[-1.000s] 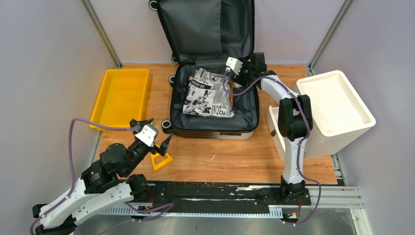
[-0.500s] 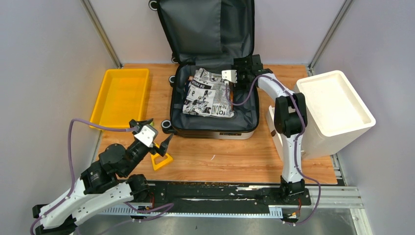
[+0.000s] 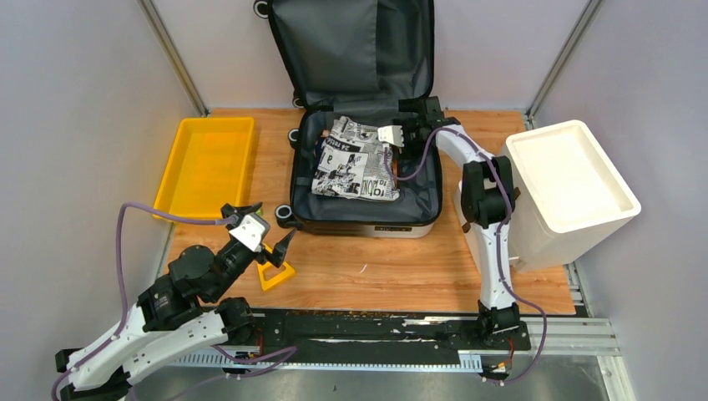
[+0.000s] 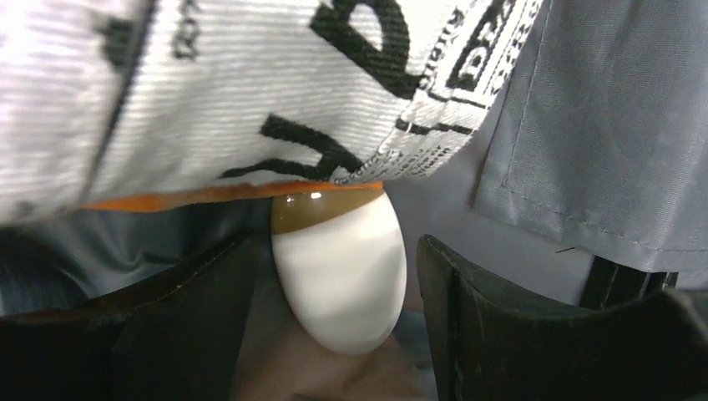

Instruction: Open, take out, and arrange the luggage

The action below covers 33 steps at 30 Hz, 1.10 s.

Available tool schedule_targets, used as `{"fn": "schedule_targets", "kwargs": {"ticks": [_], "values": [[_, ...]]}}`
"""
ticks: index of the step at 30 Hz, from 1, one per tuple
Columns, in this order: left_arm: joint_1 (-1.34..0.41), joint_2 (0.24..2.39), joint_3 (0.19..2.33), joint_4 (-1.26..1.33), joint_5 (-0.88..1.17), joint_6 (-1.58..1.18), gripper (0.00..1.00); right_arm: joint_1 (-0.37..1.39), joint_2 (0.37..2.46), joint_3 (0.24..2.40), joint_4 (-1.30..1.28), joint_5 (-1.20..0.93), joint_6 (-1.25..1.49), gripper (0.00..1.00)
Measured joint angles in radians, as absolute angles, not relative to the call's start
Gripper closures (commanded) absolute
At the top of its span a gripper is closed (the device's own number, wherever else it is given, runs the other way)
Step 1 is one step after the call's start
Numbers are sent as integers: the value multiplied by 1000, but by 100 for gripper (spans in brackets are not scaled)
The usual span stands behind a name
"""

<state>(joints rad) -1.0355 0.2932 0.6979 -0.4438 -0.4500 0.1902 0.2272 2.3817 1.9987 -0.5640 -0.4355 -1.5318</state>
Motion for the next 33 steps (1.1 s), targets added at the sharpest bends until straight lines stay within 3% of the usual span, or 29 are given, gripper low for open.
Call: {"fn": "schedule_targets", "kwargs": {"ticks": [8,27,33], "values": [[-1036,293,698,-444,-450,192,0,234,2434,2063,-559,-405,-1532,25],[-1036,297,698,-440,-450,194,0,261,2473,2057,-407,-289,-1467,40],[-1036,297,698,-437,-450,194,0,261,2463,1977,-240,-276,-1449,20]]}}
